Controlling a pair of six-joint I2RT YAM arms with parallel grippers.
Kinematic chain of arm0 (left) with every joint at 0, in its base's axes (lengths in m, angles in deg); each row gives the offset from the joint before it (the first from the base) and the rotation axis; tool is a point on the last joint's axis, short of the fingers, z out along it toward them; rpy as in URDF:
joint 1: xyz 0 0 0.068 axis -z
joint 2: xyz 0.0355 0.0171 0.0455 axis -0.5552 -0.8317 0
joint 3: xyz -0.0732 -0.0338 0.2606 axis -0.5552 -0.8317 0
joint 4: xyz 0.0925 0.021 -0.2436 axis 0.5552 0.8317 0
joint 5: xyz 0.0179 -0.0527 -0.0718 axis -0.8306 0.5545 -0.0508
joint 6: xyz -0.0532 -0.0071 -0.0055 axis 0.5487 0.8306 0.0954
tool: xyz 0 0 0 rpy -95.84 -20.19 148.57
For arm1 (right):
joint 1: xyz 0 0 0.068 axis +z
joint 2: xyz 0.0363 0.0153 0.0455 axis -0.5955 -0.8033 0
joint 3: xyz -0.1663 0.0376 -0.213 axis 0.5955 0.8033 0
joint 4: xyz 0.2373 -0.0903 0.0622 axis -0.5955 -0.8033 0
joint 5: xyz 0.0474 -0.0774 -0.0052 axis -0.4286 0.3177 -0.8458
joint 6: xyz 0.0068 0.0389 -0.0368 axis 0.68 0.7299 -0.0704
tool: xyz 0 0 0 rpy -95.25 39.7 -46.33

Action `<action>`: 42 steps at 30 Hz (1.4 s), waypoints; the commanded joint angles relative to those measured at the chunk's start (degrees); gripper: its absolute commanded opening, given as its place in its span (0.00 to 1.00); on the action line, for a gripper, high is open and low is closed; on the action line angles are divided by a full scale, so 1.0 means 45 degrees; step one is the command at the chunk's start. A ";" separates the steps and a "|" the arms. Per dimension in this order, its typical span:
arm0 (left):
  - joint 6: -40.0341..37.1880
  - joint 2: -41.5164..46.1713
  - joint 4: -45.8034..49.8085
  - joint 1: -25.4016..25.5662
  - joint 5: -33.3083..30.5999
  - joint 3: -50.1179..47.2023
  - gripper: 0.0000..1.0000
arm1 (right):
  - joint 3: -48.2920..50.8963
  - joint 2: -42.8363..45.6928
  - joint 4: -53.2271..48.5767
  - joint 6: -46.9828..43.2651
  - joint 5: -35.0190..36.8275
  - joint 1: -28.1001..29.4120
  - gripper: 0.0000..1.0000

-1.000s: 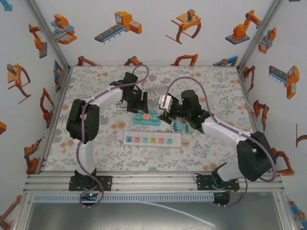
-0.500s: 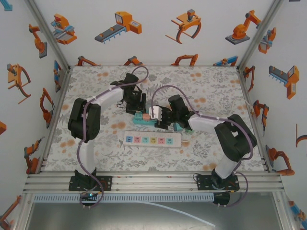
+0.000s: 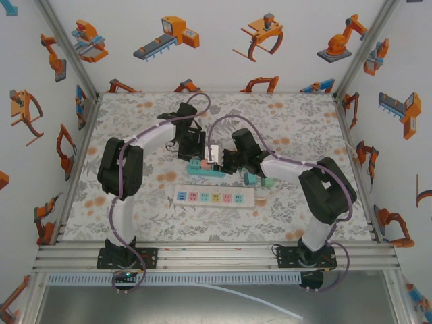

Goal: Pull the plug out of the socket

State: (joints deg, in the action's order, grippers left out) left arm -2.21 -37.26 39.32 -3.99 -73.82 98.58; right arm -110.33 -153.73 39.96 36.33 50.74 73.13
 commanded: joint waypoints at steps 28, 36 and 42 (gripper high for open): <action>0.0217 -0.0937 0.0643 0.0502 -0.3753 0.0041 0.55 | -0.0035 0.1214 -0.0832 -0.0216 0.0313 0.0825 0.19; 0.0248 -0.1064 0.0672 0.0435 -0.3898 0.0012 0.55 | -0.0035 0.1194 0.0562 0.2416 0.0452 0.0699 0.13; 0.0236 -0.0997 0.0689 0.0434 -0.4154 0.0021 0.55 | -0.0139 0.1303 0.0809 0.3459 -0.0001 0.0483 0.11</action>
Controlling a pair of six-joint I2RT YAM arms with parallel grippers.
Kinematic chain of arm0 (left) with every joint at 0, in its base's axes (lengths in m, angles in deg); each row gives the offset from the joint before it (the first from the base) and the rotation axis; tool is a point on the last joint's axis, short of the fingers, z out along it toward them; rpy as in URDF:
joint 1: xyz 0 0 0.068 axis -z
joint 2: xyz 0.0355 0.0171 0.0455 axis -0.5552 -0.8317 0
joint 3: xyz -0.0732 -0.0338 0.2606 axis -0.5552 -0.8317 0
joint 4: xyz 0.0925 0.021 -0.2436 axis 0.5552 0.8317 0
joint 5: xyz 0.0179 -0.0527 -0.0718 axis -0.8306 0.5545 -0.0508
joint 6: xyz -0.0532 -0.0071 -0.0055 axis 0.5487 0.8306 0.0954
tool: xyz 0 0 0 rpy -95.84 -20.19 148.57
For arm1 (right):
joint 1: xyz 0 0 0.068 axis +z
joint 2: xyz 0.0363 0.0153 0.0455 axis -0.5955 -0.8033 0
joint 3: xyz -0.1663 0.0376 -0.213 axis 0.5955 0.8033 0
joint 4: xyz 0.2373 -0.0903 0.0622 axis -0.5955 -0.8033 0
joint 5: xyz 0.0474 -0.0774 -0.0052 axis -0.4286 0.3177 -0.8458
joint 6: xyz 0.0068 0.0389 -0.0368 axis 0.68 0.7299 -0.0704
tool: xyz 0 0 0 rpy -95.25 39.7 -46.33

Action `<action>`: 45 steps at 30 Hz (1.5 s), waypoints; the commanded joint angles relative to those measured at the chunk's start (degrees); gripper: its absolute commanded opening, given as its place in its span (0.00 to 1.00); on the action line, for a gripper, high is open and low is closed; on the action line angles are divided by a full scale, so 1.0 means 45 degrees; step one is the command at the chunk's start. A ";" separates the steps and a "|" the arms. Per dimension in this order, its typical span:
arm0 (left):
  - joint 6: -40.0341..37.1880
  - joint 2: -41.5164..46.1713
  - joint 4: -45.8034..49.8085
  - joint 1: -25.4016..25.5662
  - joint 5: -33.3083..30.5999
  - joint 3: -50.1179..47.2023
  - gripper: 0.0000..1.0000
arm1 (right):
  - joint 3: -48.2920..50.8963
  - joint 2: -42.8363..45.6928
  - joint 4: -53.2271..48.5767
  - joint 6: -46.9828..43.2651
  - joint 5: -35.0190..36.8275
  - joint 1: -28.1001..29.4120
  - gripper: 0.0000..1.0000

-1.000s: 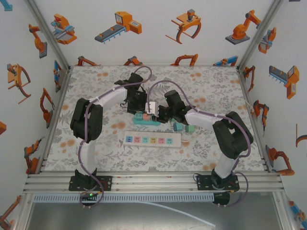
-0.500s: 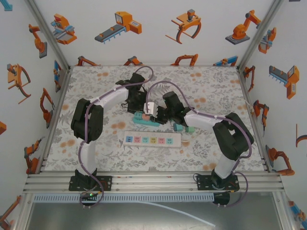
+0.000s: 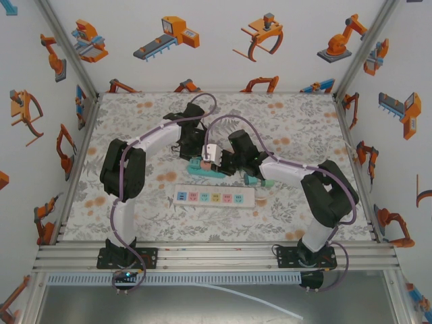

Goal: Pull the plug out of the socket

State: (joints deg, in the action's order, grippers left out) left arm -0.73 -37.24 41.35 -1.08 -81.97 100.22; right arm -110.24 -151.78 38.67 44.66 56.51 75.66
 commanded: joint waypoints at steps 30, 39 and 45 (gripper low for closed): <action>-0.0015 -0.1501 0.0464 -0.0233 -0.2890 -0.0196 0.55 | -0.1001 0.1029 -0.1598 0.0562 -0.0086 0.0603 0.11; -0.0250 -0.1507 0.0351 -0.0225 -0.2691 -0.0187 0.55 | -0.0956 0.1176 -0.2113 0.0107 -0.0203 0.0940 0.12; -0.1368 -0.0278 -0.1533 -0.0030 0.0760 -0.0847 0.66 | -0.0856 0.0768 -0.3918 -0.3634 -0.0944 0.0430 0.18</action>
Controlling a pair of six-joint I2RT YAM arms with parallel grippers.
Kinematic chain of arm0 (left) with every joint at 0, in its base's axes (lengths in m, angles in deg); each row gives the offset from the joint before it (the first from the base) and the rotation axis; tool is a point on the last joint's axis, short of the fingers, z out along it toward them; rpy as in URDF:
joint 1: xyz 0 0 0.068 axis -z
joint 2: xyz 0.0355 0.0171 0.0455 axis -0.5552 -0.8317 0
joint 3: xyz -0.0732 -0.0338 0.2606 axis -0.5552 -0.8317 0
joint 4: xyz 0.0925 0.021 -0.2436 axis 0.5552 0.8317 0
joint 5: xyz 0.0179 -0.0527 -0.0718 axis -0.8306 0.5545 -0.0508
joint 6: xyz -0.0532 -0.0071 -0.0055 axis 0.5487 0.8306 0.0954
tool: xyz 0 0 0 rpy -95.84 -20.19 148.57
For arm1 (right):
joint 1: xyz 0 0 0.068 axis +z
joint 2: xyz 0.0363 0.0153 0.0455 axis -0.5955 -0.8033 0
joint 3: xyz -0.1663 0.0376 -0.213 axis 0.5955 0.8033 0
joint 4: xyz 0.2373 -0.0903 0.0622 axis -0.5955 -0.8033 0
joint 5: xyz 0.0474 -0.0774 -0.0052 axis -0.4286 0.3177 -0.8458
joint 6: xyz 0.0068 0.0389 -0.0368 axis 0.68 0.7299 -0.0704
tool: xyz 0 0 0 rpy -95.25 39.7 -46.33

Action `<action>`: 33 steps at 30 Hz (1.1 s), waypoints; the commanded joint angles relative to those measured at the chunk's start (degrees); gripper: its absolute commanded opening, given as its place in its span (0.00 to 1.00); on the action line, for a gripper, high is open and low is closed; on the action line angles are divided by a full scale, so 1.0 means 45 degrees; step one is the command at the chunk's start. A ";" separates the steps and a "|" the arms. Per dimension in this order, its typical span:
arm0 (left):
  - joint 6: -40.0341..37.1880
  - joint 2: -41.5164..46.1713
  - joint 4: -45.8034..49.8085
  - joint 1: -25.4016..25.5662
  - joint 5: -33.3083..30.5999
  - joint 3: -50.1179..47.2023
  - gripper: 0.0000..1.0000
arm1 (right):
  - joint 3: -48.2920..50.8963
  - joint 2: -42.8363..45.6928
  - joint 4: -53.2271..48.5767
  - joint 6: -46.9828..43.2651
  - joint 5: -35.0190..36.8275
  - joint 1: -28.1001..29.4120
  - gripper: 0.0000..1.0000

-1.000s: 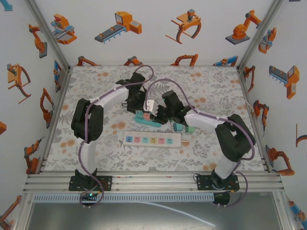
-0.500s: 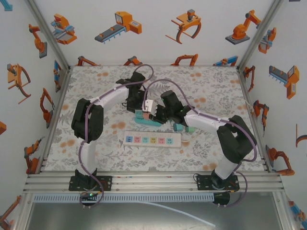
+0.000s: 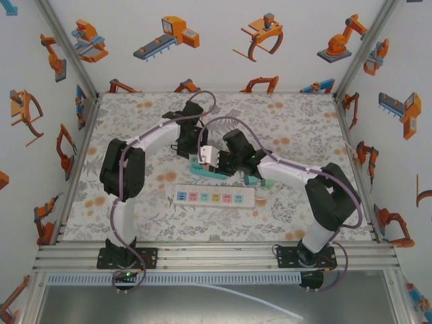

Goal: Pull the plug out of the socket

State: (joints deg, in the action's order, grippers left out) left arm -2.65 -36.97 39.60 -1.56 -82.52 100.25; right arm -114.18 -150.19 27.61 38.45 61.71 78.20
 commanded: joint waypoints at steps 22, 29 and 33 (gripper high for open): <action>-0.2112 -0.1056 -0.0363 0.1509 0.1557 -0.0585 0.73 | -0.1871 -0.1406 -0.3529 -0.6047 -0.3582 -0.1638 0.14; -0.1977 -0.2214 0.1430 0.1539 -0.0064 0.0381 0.67 | -0.2162 -0.1028 -0.3285 -0.5811 -0.4129 -0.1677 0.13; -0.2126 -0.2375 0.1499 0.1467 -0.0756 0.0269 0.65 | -0.2594 -0.0828 -0.3005 -0.4507 -0.4910 -0.1852 0.13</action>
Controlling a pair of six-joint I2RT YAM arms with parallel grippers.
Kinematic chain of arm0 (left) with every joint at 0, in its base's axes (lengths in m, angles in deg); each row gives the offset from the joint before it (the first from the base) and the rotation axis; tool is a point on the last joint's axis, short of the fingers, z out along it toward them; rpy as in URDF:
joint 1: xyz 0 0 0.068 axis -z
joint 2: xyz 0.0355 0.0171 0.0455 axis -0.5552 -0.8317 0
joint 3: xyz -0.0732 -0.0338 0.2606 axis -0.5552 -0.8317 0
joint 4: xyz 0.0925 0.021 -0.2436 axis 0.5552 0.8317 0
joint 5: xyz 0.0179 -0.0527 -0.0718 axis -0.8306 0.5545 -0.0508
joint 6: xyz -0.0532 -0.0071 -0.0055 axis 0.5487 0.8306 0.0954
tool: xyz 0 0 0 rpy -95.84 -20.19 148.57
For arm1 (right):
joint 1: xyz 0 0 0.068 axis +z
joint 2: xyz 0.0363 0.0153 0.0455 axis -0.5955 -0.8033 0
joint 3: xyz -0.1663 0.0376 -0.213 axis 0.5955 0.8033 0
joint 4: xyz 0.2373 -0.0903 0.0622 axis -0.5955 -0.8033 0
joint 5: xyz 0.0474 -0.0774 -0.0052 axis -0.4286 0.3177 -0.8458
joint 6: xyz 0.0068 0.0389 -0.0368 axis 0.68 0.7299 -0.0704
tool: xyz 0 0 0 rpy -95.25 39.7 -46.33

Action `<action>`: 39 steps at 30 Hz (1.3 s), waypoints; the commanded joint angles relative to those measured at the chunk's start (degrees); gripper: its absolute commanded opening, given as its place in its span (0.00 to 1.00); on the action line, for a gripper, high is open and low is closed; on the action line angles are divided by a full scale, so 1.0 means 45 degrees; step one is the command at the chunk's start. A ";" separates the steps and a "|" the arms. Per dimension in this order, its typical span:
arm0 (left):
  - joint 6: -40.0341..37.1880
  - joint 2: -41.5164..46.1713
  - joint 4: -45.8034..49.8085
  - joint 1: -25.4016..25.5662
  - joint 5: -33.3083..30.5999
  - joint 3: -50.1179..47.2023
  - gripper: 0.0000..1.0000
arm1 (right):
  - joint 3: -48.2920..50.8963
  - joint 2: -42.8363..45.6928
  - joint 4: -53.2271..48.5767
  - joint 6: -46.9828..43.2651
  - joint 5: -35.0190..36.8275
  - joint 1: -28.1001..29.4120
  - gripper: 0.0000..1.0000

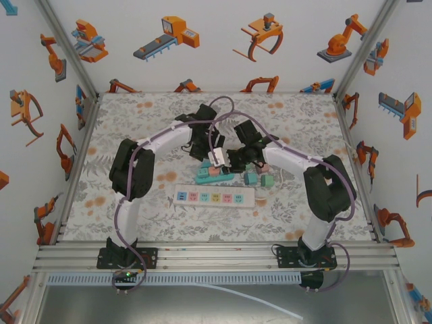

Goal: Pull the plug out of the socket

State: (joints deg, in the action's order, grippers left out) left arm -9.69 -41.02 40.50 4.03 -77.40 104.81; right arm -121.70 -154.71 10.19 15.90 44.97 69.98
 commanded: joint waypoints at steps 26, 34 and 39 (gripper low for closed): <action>-0.0172 -0.1909 0.1215 -0.0173 -0.2088 -0.0728 0.65 | 0.0245 0.1853 0.1578 0.1644 -0.0720 -0.0339 0.06; -0.0123 -0.0682 0.0809 -0.0338 -0.1303 -0.0767 0.68 | 0.1069 0.3447 0.2190 0.3150 -0.1285 -0.0359 0.06; -0.0049 0.1216 -0.0120 -0.0728 0.0205 -0.1081 0.73 | 0.2490 0.5387 0.4506 0.7963 -0.1177 -0.0359 0.08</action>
State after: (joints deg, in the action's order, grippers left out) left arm -8.68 -39.14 39.73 2.46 -75.85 102.13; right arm -113.00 -135.59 22.28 37.19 41.34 68.19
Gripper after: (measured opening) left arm 0.720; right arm 0.334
